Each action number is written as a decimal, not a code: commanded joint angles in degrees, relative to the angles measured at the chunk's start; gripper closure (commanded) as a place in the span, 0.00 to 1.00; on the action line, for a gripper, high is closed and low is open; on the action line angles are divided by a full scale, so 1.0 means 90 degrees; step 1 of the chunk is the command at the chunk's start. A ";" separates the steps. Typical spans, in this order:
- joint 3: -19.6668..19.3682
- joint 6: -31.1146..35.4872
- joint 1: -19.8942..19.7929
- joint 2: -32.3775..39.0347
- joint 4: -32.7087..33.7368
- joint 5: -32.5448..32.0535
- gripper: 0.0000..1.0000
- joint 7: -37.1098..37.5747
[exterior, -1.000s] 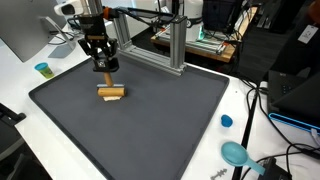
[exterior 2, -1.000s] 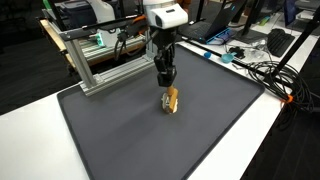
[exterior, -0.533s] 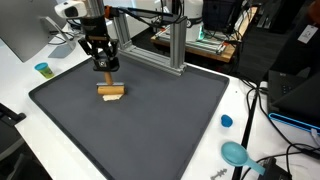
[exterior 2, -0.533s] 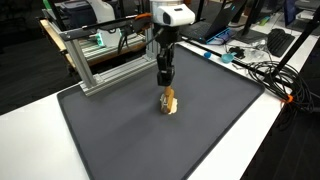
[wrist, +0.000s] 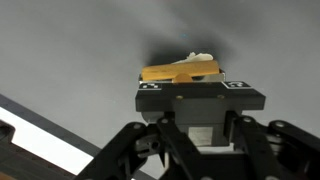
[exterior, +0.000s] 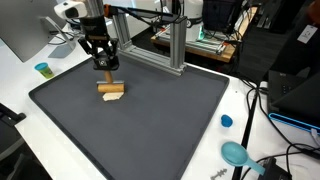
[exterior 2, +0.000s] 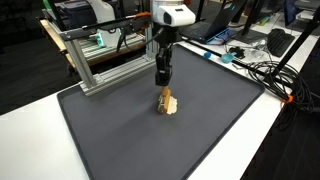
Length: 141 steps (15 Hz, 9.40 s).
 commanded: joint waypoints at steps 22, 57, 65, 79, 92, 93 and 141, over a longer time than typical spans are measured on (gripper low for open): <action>-0.0564 -0.0806 -0.0601 -0.2643 -0.1296 0.0774 0.78 0.0414; 0.0302 -0.3773 0.0807 -0.6390 -0.2615 0.0098 0.53 0.3989; 0.0217 -0.3127 0.0711 -0.6285 -0.2462 0.0695 0.78 0.4588; 0.0194 -0.2881 0.0451 -0.5980 -0.3239 -0.0458 0.78 0.4297; 0.0392 -0.3081 0.0773 -0.5949 -0.3352 -0.0209 0.78 0.4635; 0.0367 -0.3120 0.0774 -0.5929 -0.3350 -0.0169 0.78 0.4640; 0.0324 -0.2719 0.0494 -0.7062 -0.4084 0.0180 0.00 0.4853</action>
